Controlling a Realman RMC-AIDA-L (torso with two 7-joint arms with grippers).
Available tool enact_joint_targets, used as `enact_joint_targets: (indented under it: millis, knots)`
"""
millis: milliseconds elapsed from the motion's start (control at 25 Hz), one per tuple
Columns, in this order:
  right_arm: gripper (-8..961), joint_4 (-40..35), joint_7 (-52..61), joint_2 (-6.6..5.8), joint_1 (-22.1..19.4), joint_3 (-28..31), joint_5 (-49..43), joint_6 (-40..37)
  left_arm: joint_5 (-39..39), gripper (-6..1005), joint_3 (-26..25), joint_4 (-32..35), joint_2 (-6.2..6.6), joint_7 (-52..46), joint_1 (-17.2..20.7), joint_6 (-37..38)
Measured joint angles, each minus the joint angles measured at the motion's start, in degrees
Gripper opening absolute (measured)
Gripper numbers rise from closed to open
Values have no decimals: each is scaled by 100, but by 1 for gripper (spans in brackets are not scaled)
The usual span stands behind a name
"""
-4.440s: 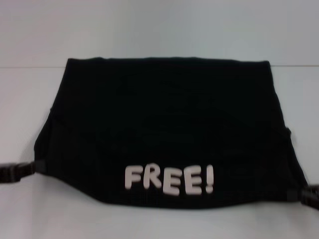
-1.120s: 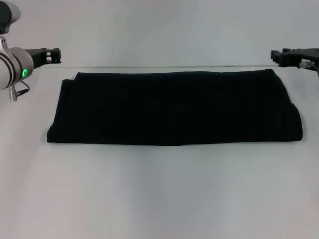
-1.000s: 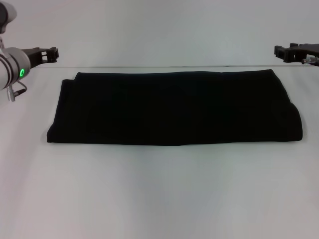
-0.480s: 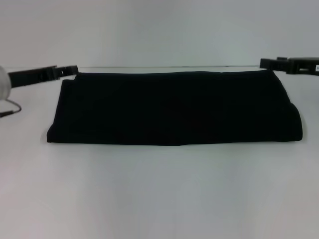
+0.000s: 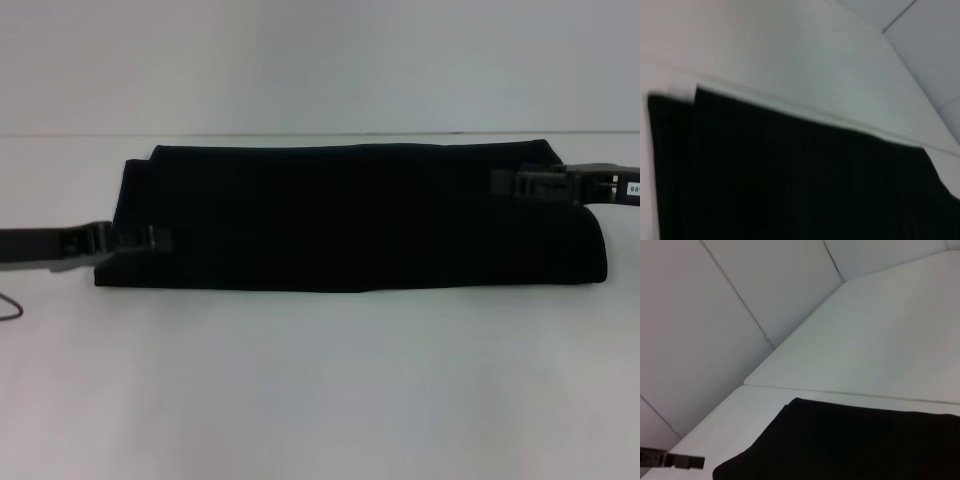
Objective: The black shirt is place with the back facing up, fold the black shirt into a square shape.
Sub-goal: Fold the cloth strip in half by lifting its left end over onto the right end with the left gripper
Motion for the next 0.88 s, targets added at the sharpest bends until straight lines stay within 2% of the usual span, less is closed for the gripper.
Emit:
enact_joint_targets:
  millis: [200, 400, 440, 880]
  knots:
    - [832, -41, -49, 6, 80, -122, -1, -14, 378, 723, 33, -143, 16, -830, -60, 81]
    - [907, -46, -91, 16, 181, -316, -10, -17, 552, 723, 1, -334, 71, -2115, -128, -21]
    - [922, -46, -110, 19, 188, -343, -10, -24, 552, 723, 1, -334, 71, -2115, -128, -21]
    - [922, -59, -366, 39, 300, -278, 51, 120, 584, 723, -129, -662, 84, -3620, -135, -643]
